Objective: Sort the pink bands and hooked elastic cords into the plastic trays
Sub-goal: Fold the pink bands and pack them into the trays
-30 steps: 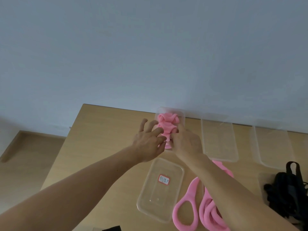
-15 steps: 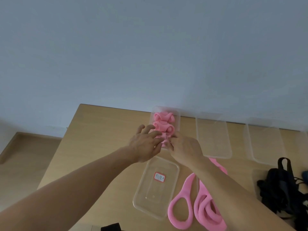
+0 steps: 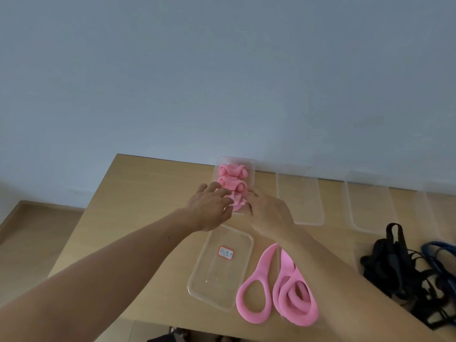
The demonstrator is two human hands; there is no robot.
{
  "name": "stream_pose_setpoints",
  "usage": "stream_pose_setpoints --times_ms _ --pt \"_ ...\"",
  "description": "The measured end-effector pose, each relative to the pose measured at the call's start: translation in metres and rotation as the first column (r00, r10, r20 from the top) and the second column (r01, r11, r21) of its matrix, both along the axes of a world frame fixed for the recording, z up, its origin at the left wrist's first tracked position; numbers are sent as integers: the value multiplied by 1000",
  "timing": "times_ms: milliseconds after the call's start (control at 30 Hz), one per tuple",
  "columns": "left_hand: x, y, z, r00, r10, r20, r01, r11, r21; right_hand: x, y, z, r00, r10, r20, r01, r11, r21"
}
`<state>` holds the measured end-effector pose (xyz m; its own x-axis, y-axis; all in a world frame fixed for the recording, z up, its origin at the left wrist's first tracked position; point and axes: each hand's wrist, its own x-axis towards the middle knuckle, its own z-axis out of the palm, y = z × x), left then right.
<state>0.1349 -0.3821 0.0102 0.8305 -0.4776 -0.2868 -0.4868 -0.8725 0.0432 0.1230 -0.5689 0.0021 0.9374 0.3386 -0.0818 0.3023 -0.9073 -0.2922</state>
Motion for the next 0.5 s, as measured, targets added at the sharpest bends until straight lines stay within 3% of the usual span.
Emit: stream_pose_setpoints --times_ms 133,300,500 --pt "-6 -1 16 1000 2 28 -1 999 -43 -19 -13 17 997 -74 8 74 997 -10" --pt "-31 -24 32 994 -33 103 57 971 -234 -67 -38 39 974 -226 -8 226 974 6" --pt "-74 -43 18 999 -25 -31 13 941 -338 -128 -49 48 939 -323 -113 318 946 -61"
